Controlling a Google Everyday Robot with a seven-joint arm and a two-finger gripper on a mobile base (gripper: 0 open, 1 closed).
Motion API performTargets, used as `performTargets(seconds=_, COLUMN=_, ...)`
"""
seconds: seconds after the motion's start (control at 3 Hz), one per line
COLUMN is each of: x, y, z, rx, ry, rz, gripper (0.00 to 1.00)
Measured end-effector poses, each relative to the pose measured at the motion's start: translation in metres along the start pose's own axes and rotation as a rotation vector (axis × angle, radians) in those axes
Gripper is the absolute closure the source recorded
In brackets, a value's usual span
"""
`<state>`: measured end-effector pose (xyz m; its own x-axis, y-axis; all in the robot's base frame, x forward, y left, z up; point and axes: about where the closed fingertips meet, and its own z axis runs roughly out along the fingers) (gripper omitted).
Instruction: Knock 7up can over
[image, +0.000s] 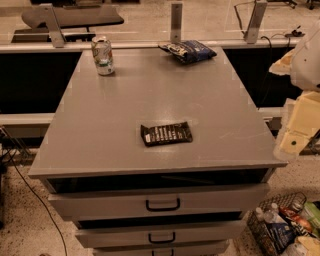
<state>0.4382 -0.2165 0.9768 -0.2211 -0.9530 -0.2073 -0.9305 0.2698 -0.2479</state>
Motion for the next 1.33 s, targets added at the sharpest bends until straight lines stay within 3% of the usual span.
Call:
performTargets(seconds=0.33, x=-0.001, y=-0.001, z=0.000, rx=0.004, ry=-0.002, rz=-0.001, gripper=0.00)
performTargets(seconds=0.67, x=-0.026, y=-0.035, z=0.027, rx=0.019, ry=-0.070, rz=-0.008, gripper=0.00)
performTargets(seconds=1.0, x=-0.077, y=-0.091, z=0.067, rx=0.033, ry=-0.186, rz=-0.027, gripper=0.00)
performTargets(seconds=1.33, x=-0.139, y=-0.150, z=0.110, rx=0.043, ry=-0.359, rz=-0.015, gripper=0.00)
